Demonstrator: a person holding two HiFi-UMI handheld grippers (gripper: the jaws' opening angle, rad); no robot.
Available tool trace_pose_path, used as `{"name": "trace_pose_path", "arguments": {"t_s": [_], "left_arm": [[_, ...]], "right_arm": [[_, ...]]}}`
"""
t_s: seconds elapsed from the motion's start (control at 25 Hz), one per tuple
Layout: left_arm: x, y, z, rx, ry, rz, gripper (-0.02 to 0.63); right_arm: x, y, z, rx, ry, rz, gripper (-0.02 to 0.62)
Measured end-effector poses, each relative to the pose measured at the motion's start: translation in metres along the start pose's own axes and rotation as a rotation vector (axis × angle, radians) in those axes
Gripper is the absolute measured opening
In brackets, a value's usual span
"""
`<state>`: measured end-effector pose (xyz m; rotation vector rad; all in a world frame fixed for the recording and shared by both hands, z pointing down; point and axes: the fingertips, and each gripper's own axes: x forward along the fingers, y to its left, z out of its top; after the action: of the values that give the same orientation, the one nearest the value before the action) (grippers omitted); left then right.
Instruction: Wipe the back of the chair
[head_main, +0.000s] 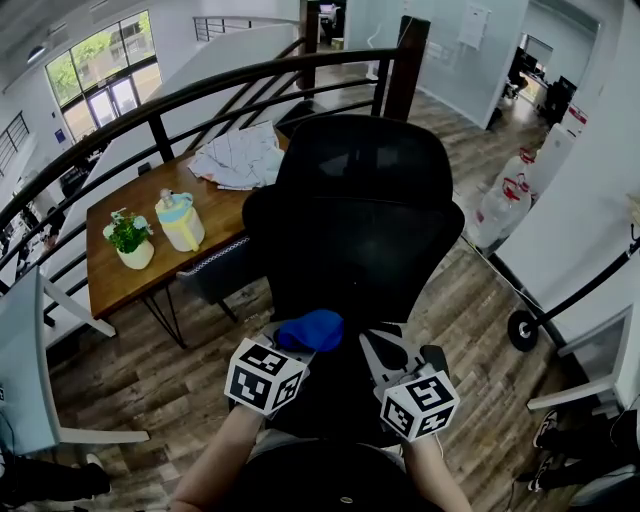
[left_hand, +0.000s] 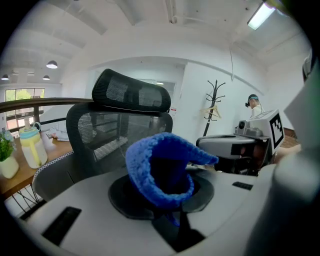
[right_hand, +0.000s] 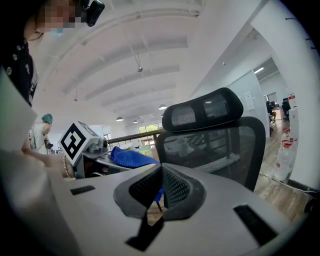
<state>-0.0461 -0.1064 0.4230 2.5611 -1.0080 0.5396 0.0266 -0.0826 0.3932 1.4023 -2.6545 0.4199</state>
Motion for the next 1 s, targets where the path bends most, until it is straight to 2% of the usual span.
{"name": "trace_pose_path", "arguments": {"t_s": [0.2, 0.48, 1.0], "left_arm": [[0.000, -0.002, 0.000, 0.001, 0.002, -0.007, 0.100], [0.000, -0.002, -0.003, -0.065, -0.008, -0.032, 0.100], [0.003, -0.016, -0.012, -0.060, 0.025, -0.069, 0.100]], "right_arm": [[-0.002, -0.004, -0.002, 0.001, -0.001, -0.012, 0.028], [-0.001, -0.008, -0.007, 0.010, 0.013, -0.014, 0.028], [-0.008, -0.012, -0.009, -0.001, 0.032, -0.015, 0.028]]}}
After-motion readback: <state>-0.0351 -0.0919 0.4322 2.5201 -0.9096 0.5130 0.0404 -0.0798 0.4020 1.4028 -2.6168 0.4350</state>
